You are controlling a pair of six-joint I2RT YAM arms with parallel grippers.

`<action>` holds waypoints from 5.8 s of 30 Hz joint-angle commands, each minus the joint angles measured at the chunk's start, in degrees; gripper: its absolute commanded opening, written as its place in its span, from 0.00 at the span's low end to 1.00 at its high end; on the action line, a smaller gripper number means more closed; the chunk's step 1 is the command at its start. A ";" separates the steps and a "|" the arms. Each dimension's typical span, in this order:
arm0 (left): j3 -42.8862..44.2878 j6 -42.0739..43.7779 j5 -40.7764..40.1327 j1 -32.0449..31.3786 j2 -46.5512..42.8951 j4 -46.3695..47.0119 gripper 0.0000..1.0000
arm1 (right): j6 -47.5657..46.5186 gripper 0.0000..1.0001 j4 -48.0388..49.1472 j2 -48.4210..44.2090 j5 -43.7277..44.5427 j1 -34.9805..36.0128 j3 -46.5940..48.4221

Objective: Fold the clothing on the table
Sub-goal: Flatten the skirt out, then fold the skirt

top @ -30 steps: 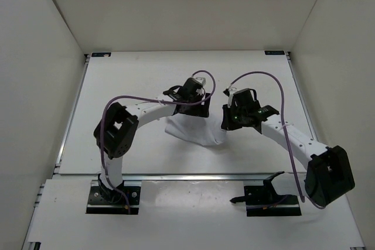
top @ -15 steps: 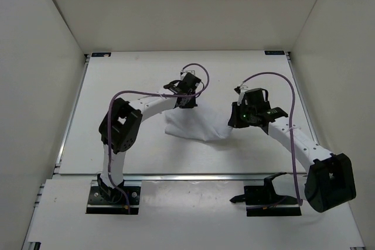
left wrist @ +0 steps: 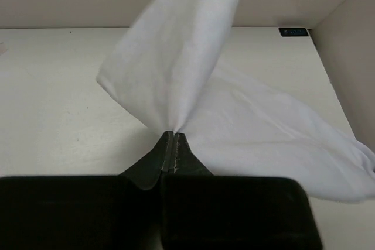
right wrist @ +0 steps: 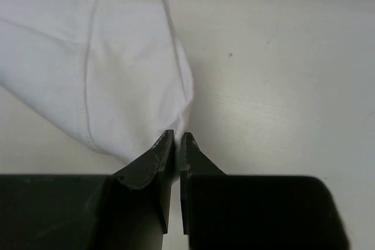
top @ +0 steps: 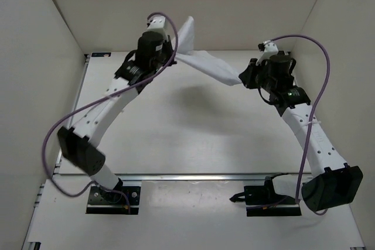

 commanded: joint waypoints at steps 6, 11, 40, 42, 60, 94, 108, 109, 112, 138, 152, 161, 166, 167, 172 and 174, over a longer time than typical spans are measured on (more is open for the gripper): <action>-44.84 -11.10 4.65 0.03 -24.56 -0.52 0.58 | 2.24 0.00 -1.75 1.85 1.97 5.61 -15.92; -51.74 -13.68 3.85 -1.39 -32.40 -5.26 0.99 | 2.86 0.00 -3.16 1.07 -0.07 5.95 -20.42; -11.49 14.00 30.47 -2.17 20.58 13.96 0.98 | 6.37 0.00 -4.22 0.45 -2.34 5.69 -24.11; -12.36 13.84 33.02 -2.00 21.99 17.55 0.98 | 6.55 0.00 -3.78 0.71 -2.61 5.52 -24.20; -3.58 9.00 34.18 -2.35 32.54 19.70 0.65 | 5.93 0.01 -4.40 1.59 -3.93 3.94 -23.76; 12.20 12.17 28.12 1.15 23.23 5.90 0.00 | -0.91 0.00 -5.89 11.77 -2.79 -7.49 4.38; 4.99 20.25 26.01 8.82 -5.30 5.36 0.00 | -4.88 0.01 -2.49 15.07 5.91 -2.49 22.51; -3.15 20.34 25.31 8.29 -8.64 5.10 0.00 | -4.88 0.00 0.32 13.39 6.35 -1.70 14.20; -25.11 18.59 25.47 6.18 -18.30 8.33 0.00 | -4.71 0.00 -1.21 8.37 7.84 -0.20 0.89; 12.84 18.84 16.35 6.35 1.78 -2.82 0.00 | -7.87 0.00 -13.09 24.18 7.33 -1.34 45.83; -32.90 15.96 14.57 4.77 -27.89 6.86 0.00 | -7.00 0.01 -4.38 2.41 8.47 -1.08 1.49; -56.21 5.76 19.40 3.26 -47.25 -7.29 0.00 | 1.35 0.00 -11.88 -6.76 2.49 8.06 -18.21; -58.86 3.82 19.85 5.12 -44.73 -5.98 0.00 | 1.54 0.00 -7.83 0.42 -2.95 7.89 -18.41; -59.04 3.29 19.15 5.47 -44.02 -5.37 0.00 | 1.45 0.00 -6.78 1.14 -3.66 8.15 -17.53; -58.95 -0.58 18.35 8.10 -38.30 -6.68 0.00 | 0.22 0.01 -4.92 10.62 -4.19 10.79 -13.40; -59.65 -1.45 16.26 6.79 -38.21 -7.03 0.00 | 0.31 0.00 -4.31 13.18 -5.41 11.32 -12.60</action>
